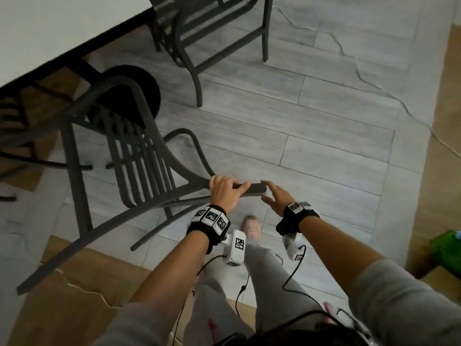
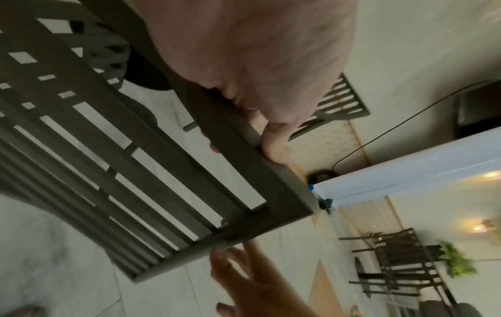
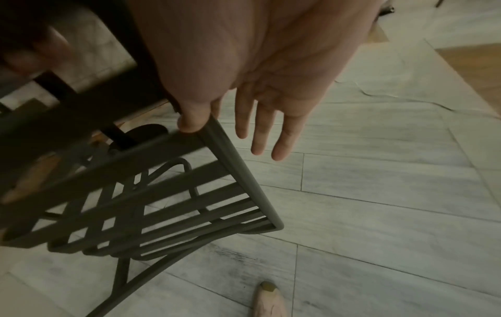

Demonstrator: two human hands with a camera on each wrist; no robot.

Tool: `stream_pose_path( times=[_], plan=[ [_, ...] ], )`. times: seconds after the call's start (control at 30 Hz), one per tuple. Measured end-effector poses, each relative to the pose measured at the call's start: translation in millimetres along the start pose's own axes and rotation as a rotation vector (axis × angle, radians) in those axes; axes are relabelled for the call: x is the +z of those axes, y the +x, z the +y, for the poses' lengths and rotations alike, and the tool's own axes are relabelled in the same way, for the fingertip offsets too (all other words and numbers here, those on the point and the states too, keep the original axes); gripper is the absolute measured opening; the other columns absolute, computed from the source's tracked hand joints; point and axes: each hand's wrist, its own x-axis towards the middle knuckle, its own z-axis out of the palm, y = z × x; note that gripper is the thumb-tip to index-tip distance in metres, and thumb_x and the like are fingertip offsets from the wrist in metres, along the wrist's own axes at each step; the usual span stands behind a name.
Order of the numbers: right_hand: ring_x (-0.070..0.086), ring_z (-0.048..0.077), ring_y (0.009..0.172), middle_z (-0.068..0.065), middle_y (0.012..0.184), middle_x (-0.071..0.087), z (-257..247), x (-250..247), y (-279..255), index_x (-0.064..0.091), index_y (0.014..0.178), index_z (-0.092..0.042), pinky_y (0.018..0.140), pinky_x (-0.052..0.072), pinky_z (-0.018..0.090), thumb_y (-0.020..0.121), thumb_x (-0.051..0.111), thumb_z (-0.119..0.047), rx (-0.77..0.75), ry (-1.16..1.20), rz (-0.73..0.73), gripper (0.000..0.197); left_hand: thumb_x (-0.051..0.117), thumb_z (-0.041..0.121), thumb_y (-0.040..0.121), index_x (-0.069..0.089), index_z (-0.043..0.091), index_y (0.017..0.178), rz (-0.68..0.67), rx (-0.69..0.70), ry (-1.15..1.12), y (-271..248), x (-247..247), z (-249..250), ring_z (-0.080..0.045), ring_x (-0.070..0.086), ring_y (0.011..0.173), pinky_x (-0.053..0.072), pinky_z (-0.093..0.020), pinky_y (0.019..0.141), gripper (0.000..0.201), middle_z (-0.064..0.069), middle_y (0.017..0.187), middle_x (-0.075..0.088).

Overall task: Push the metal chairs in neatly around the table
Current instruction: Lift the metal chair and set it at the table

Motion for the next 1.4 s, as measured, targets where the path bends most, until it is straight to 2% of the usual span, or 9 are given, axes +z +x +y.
stream_pose_path(
  times=[0.3,0.47,0.57,0.7,0.8,0.93,1.13,1.3,1.4],
  plan=[
    [0.065,0.033,0.089,0.014,0.094,0.071,-11.3,27.6,-30.9,0.066,0.097,-0.015,0.080,0.053,0.043,0.076,0.077,-0.031,0.084,0.037,0.135,0.029,0.057,0.047,0.083,0.067,0.017,0.083,0.100,0.166,-0.272,-114.0,-90.1,-2.7,-0.016,0.045,0.099,0.024,-0.031,0.094,0.032,0.008,0.088,0.060],
    [0.062,0.035,0.079,0.017,0.082,0.065,-49.5,22.5,-75.0,0.052,0.065,-0.018,0.065,0.046,0.037,0.071,0.082,-0.034,-0.081,-0.143,0.163,0.034,0.057,0.048,0.076,0.069,0.020,0.069,0.177,0.110,-0.505,-174.7,-147.4,-19.0,-0.022,0.044,0.099,0.029,-0.038,0.095,0.031,0.011,0.068,0.054],
    [0.062,0.032,0.073,0.013,0.075,0.064,-83.0,22.0,-99.5,0.056,0.072,-0.012,0.063,0.050,0.038,0.062,0.086,-0.039,-0.192,-0.142,0.240,0.042,0.056,0.047,0.081,0.067,0.016,0.057,0.268,0.099,-0.674,-207.8,-178.4,-41.9,-0.030,0.049,0.088,0.035,-0.045,0.092,0.041,-0.004,0.068,0.054],
    [0.063,0.019,0.066,0.001,0.070,0.069,-126.9,33.4,-126.8,0.068,0.079,-0.017,0.065,0.051,0.029,0.048,0.080,-0.065,-0.346,-0.098,0.296,0.059,0.063,0.025,0.081,0.063,-0.008,0.065,0.427,0.001,-0.914,-260.1,-201.3,-76.4,-0.022,0.052,0.078,0.040,-0.031,0.075,0.037,-0.016,0.080,0.050],
    [0.062,0.019,0.055,0.000,0.057,0.066,-160.0,46.8,-144.5,0.064,0.063,-0.019,0.055,0.050,0.031,0.042,0.056,-0.091,-0.442,-0.186,0.355,0.075,0.062,0.016,0.065,0.061,0.004,0.050,0.524,-0.032,-1.008,-302.7,-212.8,-108.6,-0.019,0.049,0.073,0.038,-0.031,0.071,0.019,-0.015,0.071,0.048],
    [0.056,0.021,0.049,-0.005,0.051,0.058,-218.5,62.4,-177.3,0.058,0.057,-0.021,0.051,0.039,0.024,0.053,0.071,-0.071,-0.580,-0.333,0.423,0.052,0.061,0.017,0.061,0.057,0.013,0.045,0.666,-0.024,-1.111,-341.8,-235.4,-149.6,-0.016,0.049,0.065,0.037,-0.029,0.069,0.017,-0.006,0.055,0.048],
    [0.043,0.013,0.040,-0.016,0.044,0.038,-280.6,83.8,-205.5,0.037,0.051,-0.033,0.045,0.023,0.013,0.058,0.082,-0.055,-0.717,-0.464,0.478,0.050,0.067,0.038,0.053,0.055,0.005,0.081,0.780,-0.025,-1.304,-358.6,-265.8,-208.7,-0.025,0.044,0.086,0.034,-0.036,0.084,0.045,-0.014,0.085,0.043],
    [0.047,0.014,0.039,-0.010,0.046,0.048,-299.7,91.9,-208.9,0.048,0.052,-0.024,0.043,0.029,0.015,0.060,0.079,-0.057,-0.773,-0.605,0.474,0.046,0.063,0.027,0.060,0.060,0.018,0.052,0.764,0.037,-1.382,-357.9,-275.3,-241.4,-0.014,0.048,0.063,0.035,-0.033,0.077,0.013,0.002,0.054,0.049],
    [0.050,0.013,0.042,-0.011,0.048,0.049,-313.3,87.4,-205.5,0.047,0.054,-0.027,0.045,0.035,0.019,0.062,0.076,-0.061,-0.760,-0.673,0.486,0.046,0.058,0.022,0.065,0.062,0.018,0.046,0.677,0.120,-1.446,-354.5,-274.8,-255.8,-0.012,0.049,0.056,0.036,-0.030,0.070,0.020,0.006,0.047,0.052]
  ],
)
